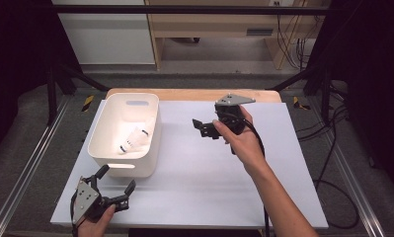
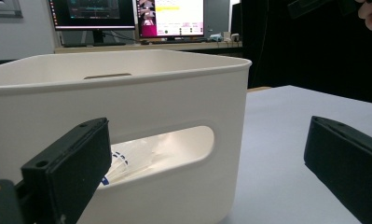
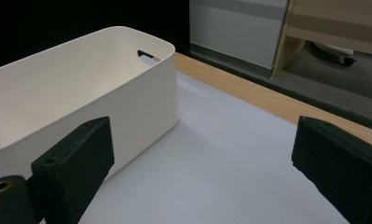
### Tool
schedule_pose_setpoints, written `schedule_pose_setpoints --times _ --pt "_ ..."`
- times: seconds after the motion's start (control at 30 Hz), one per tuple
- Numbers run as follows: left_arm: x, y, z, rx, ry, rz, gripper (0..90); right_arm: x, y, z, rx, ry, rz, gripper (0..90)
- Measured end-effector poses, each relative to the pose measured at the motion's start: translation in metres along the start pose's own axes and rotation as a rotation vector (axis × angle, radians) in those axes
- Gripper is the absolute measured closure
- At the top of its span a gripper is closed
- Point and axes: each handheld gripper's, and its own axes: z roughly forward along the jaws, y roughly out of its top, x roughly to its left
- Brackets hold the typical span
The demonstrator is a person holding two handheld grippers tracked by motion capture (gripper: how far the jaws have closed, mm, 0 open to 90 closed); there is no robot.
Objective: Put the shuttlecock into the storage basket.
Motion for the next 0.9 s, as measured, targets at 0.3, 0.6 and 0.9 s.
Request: schedule_pose_setpoints --times 0.3,0.6,0.9 --pt "-0.001 0.000 0.000 0.000 -0.003 0.002 0.8 -0.019 -0.010 -0.021 -0.026 -0.050 0.034 5.8" --pt "-0.001 -0.001 0.000 0.008 0.001 0.003 0.8 -0.027 -0.011 -0.045 -0.077 -0.063 0.044 4.3" --pt "0.000 0.000 -0.001 0.005 0.007 -0.002 0.8 -0.039 -0.015 -0.071 -0.106 -0.081 0.056 4.1"
